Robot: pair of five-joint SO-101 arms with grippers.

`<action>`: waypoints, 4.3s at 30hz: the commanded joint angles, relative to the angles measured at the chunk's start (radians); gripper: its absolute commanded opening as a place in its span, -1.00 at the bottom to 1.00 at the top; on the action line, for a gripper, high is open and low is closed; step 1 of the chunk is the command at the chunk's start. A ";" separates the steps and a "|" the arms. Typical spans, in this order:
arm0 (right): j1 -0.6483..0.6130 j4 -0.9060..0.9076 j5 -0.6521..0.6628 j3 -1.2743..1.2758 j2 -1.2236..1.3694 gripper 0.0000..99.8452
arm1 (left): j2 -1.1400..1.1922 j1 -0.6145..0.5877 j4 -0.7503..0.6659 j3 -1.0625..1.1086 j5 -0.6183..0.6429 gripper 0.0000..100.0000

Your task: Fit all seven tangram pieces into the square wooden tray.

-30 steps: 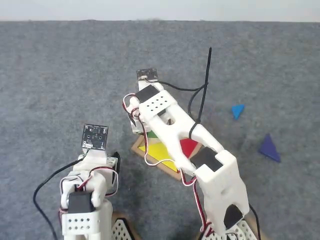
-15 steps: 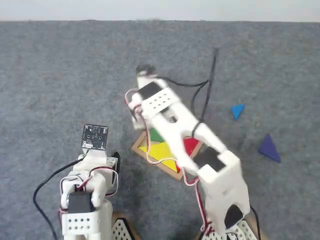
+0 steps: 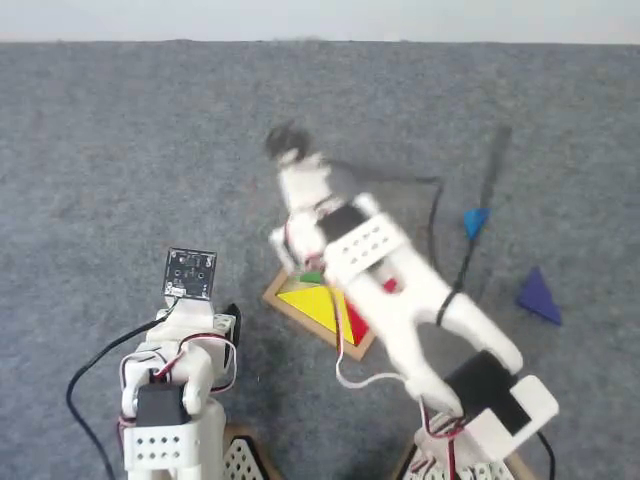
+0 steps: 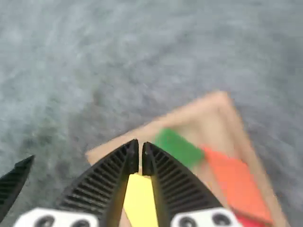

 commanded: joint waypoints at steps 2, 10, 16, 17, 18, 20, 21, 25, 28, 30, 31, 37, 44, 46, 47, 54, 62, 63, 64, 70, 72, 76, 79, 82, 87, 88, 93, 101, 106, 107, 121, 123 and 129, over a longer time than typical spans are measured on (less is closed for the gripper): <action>-0.068 -0.159 0.043 0.044 -0.022 -0.99 | -0.028 0.003 0.009 -0.008 -0.006 -0.69; -0.067 -0.140 0.071 -0.052 0.168 -0.99 | -0.028 0.003 0.009 -0.008 -0.006 -0.69; -0.002 -0.056 0.063 -0.083 0.205 -0.99 | -0.028 0.003 0.009 -0.008 -0.006 -0.69; 0.013 -0.054 0.052 -0.083 0.206 -0.99 | -0.028 0.003 0.009 -0.008 -0.006 -0.69; 0.027 -0.053 0.048 -0.081 0.211 -0.99 | -0.028 0.003 0.009 -0.008 -0.006 -0.69; 0.042 -0.053 0.048 -0.080 0.213 -0.99 | -0.028 0.003 0.009 -0.008 -0.006 -0.69; 0.045 -0.053 0.048 -0.080 0.213 -0.99 | -0.028 0.003 0.009 -0.008 -0.006 -0.69; 0.039 -0.051 0.048 -0.075 0.213 -0.99 | -0.028 0.003 0.009 -0.008 -0.006 -0.69; 0.038 -0.051 0.046 -0.063 0.202 -0.99 | -0.028 0.003 0.009 -0.008 -0.006 -0.69; 0.028 -0.058 0.046 -0.068 0.202 -0.99 | -0.028 0.003 0.009 -0.008 -0.006 -0.69; 0.018 -0.053 0.046 -0.081 0.199 -0.99 | -0.028 0.003 0.009 -0.008 -0.006 -0.69; 0.025 0.041 0.048 -0.129 0.047 -0.99 | -0.028 0.003 0.009 -0.008 -0.006 -0.69; 0.174 0.099 0.049 -0.057 -0.039 -0.99 | -0.028 0.003 0.009 -0.008 -0.006 -0.69; 0.189 0.070 0.051 -0.014 -0.012 -0.99 | -0.028 0.003 0.009 -0.008 -0.006 -0.69; 0.191 0.054 0.051 -0.002 0.005 -0.99 | -0.028 0.003 0.009 -0.008 -0.006 -0.69; 0.168 0.015 0.078 0.005 0.108 -0.99 | -0.028 0.003 0.009 -0.008 -0.006 -0.69; 0.107 0.018 0.077 -0.026 0.185 -0.99 | -0.028 0.003 0.009 -0.008 -0.006 -0.69; 0.105 0.021 0.077 -0.035 0.186 -0.99 | -0.028 0.003 0.009 -0.008 -0.006 -0.69; 0.105 0.024 0.075 -0.046 0.188 -0.99 | -0.028 0.003 0.009 -0.008 -0.006 -0.69; 0.096 0.016 0.068 -0.081 0.059 -0.99 | -0.028 0.003 0.009 -0.008 -0.006 -0.69; 0.058 -0.001 0.061 -0.081 0.012 -0.99 | -0.028 0.003 0.009 -0.008 -0.006 -0.69; -0.025 -0.044 0.063 -0.051 0.018 -0.99 | -0.028 0.003 0.009 -0.008 -0.006 -0.69; -0.038 -0.050 0.063 -0.049 0.091 -0.99 | -0.028 0.003 0.009 -0.008 -0.006 -0.69; -0.033 -0.044 0.063 -0.072 0.174 -0.99 | -0.028 0.003 0.009 -0.008 -0.006 -0.69; 0.028 -0.039 0.063 -0.091 0.223 -0.99 | -0.028 0.003 0.009 -0.008 -0.006 -0.69; 0.041 -0.039 0.063 -0.091 0.223 -0.99 | -0.028 0.003 0.009 -0.008 -0.006 -0.69; 0.064 -0.039 0.063 -0.091 0.225 -0.99 | -0.028 0.003 0.009 -0.008 -0.006 -0.69; 0.056 -0.038 0.063 -0.110 0.176 -0.99 | -0.028 0.003 0.009 -0.008 -0.006 -0.69; 0.093 0.074 0.063 -0.127 -0.013 -0.99 | -0.028 0.003 0.009 -0.008 -0.006 -0.69; 0.110 0.102 0.064 -0.127 -0.058 -0.99 | -0.028 0.003 0.009 -0.008 -0.006 -0.69; 0.591 0.412 0.273 -0.127 -0.183 -0.99 | -0.028 0.003 0.009 -0.008 -0.006 -0.69; 0.628 0.417 0.296 -0.127 -0.153 -0.99 | -0.028 0.003 0.009 -0.008 -0.006 -0.69; 0.697 0.417 0.305 -0.112 -0.081 -0.99 | -0.028 0.003 0.009 -0.008 -0.006 -0.69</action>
